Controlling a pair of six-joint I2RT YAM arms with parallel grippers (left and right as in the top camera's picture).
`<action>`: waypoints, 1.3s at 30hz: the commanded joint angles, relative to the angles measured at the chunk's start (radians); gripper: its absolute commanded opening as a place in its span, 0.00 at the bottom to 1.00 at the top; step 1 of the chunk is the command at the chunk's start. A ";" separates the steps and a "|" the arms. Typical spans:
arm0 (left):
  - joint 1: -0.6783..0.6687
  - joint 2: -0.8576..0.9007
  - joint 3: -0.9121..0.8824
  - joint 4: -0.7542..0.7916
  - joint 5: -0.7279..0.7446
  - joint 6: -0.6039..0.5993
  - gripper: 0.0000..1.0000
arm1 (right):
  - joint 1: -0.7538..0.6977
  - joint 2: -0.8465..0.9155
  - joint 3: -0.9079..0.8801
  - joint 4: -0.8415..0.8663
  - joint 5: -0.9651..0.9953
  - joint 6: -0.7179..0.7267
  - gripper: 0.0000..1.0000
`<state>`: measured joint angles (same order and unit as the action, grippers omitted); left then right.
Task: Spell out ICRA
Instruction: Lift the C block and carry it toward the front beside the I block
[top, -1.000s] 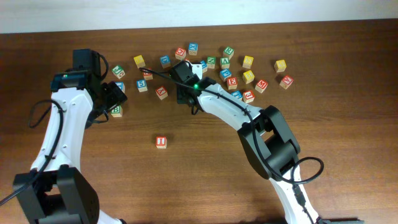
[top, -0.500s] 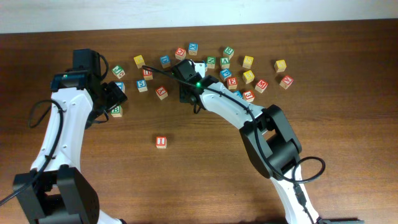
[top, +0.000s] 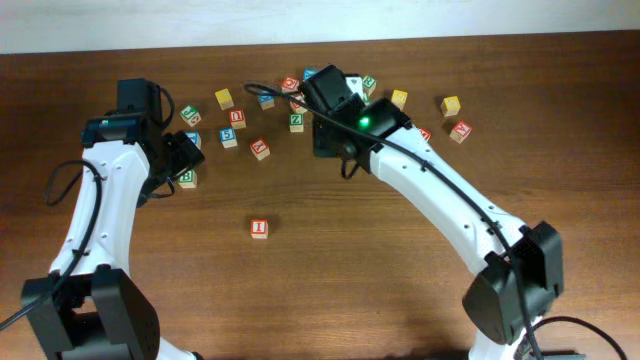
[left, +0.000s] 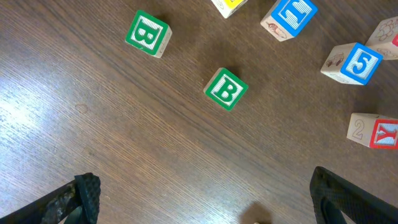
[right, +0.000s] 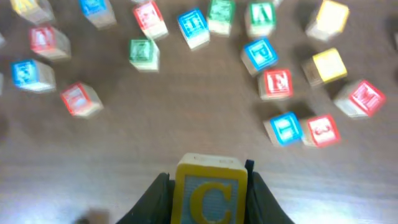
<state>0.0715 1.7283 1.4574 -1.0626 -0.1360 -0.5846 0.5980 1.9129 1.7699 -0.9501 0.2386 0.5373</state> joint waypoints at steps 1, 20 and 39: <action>0.002 0.007 -0.003 -0.001 -0.011 -0.006 0.99 | -0.003 0.022 -0.005 -0.116 -0.003 -0.013 0.20; 0.002 0.007 -0.003 -0.001 -0.011 -0.006 0.99 | 0.005 0.054 -0.346 0.030 -0.116 -0.005 0.20; 0.002 0.007 -0.003 -0.001 -0.011 -0.006 0.99 | 0.005 0.058 -0.380 0.064 -0.134 -0.005 0.20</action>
<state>0.0715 1.7283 1.4574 -1.0622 -0.1360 -0.5846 0.5983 1.9610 1.4002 -0.8886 0.1097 0.5247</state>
